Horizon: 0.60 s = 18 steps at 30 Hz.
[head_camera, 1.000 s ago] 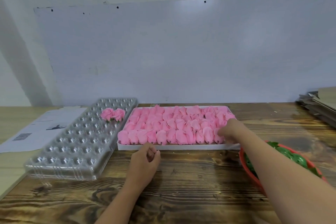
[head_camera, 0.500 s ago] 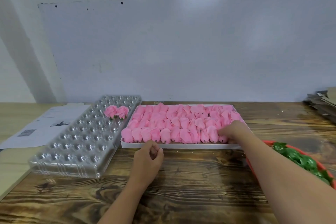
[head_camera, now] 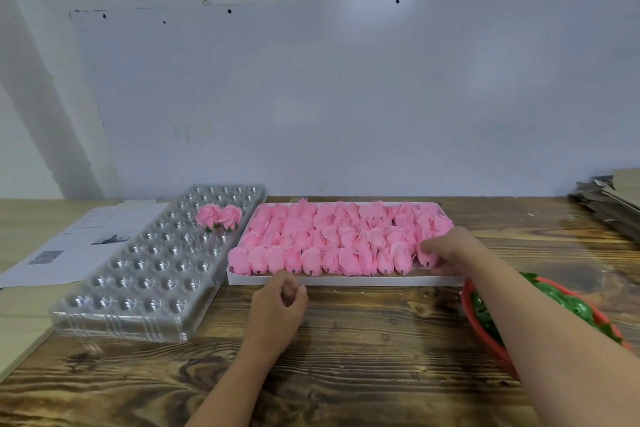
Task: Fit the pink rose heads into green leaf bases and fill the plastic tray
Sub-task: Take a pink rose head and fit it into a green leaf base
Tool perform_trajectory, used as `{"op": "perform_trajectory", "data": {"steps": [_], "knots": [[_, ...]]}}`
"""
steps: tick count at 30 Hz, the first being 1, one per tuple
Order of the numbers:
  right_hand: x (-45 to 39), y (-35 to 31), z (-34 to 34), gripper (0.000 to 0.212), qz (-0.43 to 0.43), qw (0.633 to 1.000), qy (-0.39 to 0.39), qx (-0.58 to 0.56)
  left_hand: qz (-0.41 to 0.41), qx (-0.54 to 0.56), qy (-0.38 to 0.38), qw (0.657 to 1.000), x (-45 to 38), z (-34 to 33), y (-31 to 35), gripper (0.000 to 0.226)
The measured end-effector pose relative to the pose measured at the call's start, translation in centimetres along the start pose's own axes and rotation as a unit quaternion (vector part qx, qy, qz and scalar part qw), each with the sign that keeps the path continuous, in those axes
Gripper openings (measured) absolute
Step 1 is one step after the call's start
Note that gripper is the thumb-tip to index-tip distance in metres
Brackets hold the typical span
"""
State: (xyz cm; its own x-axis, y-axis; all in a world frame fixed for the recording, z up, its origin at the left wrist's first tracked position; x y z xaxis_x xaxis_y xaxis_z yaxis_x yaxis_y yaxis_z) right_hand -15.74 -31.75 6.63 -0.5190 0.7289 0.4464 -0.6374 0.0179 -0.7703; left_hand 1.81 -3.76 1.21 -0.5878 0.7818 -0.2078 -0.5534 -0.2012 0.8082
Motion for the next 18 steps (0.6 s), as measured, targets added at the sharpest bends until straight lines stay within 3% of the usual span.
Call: {"op": "perform_trajectory", "data": {"steps": [18], "knots": [[0.46,0.17,0.12,0.021,0.044,0.998,-0.006,-0.039,0.012,0.015,-0.003,1.000,-0.48,-0.08,0.20,0.019]]}}
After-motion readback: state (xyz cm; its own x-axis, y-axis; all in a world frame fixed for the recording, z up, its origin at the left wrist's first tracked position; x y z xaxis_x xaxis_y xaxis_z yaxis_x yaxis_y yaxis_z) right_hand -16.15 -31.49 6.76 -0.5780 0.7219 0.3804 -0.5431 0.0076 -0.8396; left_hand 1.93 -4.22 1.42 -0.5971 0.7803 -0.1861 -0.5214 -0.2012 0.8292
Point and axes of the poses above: each hand's wrist, its own x-axis away from the middle knuckle, its own z-axis out of the back of the hand, y = z × x, the point moved 3 cm from there along -x, towards the middle knuckle, and after that the axes turned 15 degrees about -y, right-handed, at the moved point
